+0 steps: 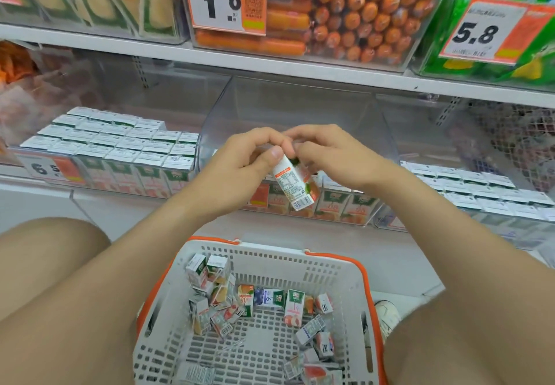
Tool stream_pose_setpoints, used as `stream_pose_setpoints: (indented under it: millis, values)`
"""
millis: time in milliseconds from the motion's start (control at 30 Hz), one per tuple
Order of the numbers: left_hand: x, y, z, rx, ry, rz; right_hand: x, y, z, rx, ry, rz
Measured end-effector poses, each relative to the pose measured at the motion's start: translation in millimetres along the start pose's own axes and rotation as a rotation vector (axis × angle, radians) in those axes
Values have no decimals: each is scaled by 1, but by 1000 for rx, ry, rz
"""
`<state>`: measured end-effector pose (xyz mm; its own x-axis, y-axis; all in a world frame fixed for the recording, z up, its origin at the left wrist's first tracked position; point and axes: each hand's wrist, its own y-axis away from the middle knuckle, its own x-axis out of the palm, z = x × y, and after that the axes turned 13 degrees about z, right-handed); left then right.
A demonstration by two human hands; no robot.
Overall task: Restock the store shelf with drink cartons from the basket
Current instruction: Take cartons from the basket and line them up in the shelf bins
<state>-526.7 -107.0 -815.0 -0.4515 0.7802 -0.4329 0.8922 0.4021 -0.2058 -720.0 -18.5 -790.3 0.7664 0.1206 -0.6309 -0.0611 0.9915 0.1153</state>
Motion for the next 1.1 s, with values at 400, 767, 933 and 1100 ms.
stream_pose_setpoints:
  millis: [400, 767, 933, 1100]
  values:
    - [34, -9, 19, 19, -516, -84, -25, 42, -10, 130, -100, -521]
    - [55, -5, 36, -22, -894, 84, -23, 15, -44, 368, 447, -15]
    - [56, -1, 38, 48, -887, 22, -20, 4, -50, 452, 416, 45]
    - [63, 18, 28, 70, -875, -71, 17, 17, -25, 139, 559, -403]
